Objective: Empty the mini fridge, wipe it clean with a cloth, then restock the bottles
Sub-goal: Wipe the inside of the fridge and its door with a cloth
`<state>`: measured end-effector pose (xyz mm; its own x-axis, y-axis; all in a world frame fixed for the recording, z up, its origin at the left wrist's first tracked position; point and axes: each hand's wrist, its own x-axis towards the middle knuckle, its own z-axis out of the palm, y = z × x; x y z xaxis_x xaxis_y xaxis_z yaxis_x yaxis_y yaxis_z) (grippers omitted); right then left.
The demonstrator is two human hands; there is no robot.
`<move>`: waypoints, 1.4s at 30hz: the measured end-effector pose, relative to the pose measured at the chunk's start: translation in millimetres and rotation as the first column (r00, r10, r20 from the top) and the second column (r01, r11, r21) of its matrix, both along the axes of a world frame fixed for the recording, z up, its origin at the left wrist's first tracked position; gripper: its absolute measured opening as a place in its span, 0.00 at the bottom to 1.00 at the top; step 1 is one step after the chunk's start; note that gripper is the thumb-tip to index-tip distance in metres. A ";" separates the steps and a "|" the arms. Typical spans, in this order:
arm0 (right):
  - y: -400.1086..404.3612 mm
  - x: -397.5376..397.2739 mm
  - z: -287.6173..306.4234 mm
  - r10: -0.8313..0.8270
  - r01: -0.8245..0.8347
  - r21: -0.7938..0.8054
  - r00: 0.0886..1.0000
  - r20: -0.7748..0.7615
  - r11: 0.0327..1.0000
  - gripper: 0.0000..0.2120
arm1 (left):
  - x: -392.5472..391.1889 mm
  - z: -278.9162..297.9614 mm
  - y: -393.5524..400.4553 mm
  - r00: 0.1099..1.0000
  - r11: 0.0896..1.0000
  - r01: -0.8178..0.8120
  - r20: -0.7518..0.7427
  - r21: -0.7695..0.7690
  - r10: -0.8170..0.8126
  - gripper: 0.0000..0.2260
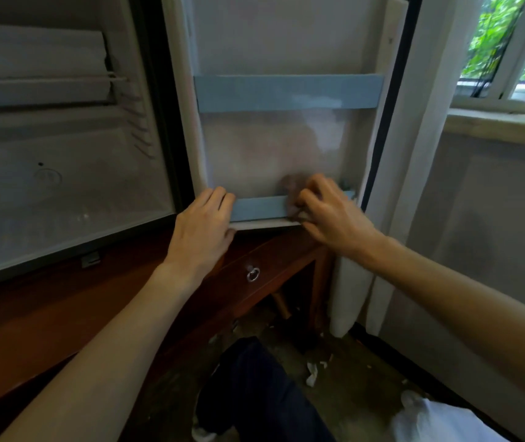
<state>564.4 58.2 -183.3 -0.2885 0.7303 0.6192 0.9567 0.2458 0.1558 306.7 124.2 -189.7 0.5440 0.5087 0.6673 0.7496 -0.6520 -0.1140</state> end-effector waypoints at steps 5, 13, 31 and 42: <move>-18.2 36.2 3.8 -0.124 0.125 0.010 0.991 -0.048 0.992 0.14 | 2.5 -2.0 2.1 1.000 1.000 -0.010 -0.001 0.005 0.010 0.23; 10.7 -47.9 -6.2 -0.006 0.008 0.015 0.993 -0.121 1.000 0.16 | 4.2 0.6 -0.5 1.000 1.000 -0.023 -0.018 0.009 0.023 0.23; -36.4 28.0 3.0 -0.088 0.093 0.038 0.990 -0.114 0.995 0.13 | -9.5 7.5 -1.4 0.996 1.000 -0.005 -0.090 0.024 0.007 0.22; 18.4 -80.1 -2.5 0.089 -0.087 0.025 0.992 -0.089 0.996 0.14 | -6.9 4.1 0.6 0.998 1.000 0.015 -0.054 -0.006 -0.015 0.23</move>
